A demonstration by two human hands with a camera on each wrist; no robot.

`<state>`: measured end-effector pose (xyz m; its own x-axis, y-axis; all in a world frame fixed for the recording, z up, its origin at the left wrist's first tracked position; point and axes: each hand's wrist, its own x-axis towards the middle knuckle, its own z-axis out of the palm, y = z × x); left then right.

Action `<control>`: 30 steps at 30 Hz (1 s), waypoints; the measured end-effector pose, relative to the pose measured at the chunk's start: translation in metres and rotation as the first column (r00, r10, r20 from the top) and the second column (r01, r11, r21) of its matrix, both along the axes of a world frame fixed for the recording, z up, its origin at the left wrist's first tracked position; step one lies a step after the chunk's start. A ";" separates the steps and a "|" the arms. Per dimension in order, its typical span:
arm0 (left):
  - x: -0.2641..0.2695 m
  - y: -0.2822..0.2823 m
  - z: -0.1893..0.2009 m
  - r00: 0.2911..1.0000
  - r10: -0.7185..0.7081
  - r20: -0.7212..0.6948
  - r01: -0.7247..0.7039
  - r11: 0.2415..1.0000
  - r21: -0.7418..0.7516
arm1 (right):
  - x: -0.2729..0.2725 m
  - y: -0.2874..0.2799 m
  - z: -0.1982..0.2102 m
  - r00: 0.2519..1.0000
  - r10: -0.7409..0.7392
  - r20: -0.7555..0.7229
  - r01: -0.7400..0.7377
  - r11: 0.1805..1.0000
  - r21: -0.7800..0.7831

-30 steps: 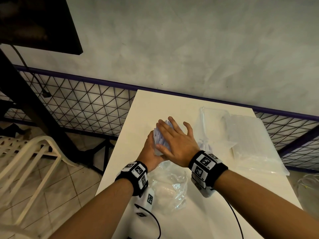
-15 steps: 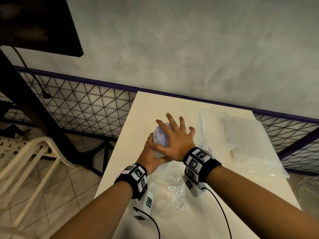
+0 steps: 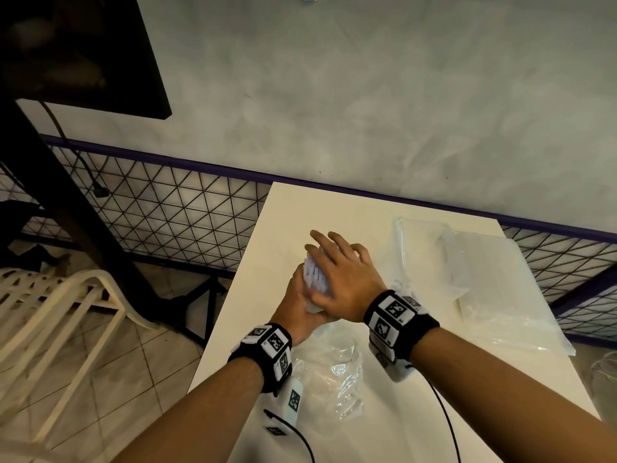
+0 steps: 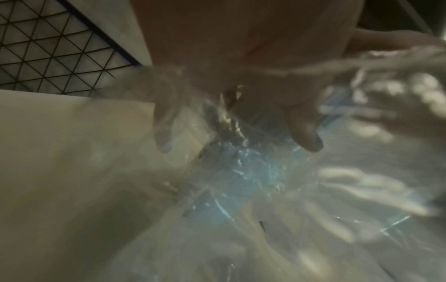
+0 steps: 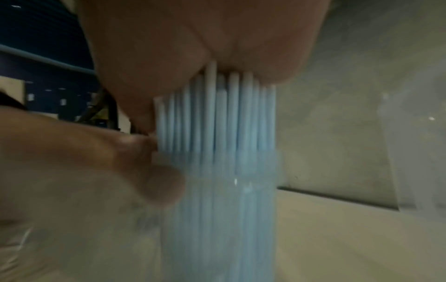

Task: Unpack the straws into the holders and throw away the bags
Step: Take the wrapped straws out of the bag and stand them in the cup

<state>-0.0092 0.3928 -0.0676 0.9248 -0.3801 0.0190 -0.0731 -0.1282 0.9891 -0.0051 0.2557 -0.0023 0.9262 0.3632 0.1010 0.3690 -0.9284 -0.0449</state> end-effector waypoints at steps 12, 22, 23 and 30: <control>0.000 -0.002 -0.002 0.998 0.033 -0.054 -0.028 0.995 0.092 | 0.006 0.013 -0.001 0.982 -0.158 -0.109 0.169 0.980 0.104; 0.000 0.001 -0.006 0.995 0.058 -0.079 -0.048 0.991 0.126 | -0.025 -0.010 0.041 0.995 0.003 0.104 -0.039 0.935 0.352; 0.000 0.001 -0.005 0.995 0.065 -0.082 -0.055 0.991 0.125 | -0.037 -0.013 0.044 0.990 0.057 0.131 -0.105 0.911 0.398; 0.001 0.003 0.000 0.995 0.061 -0.082 -0.043 0.979 0.201 | -0.118 -0.051 -0.010 0.881 -0.078 -0.466 0.341 0.789 0.512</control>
<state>-0.0078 0.3955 -0.0681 0.9381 -0.3195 -0.1334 0.0242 -0.3240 0.9458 -0.1227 0.2047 -0.0123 0.9730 0.1523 -0.1733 -0.0061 -0.7338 -0.6793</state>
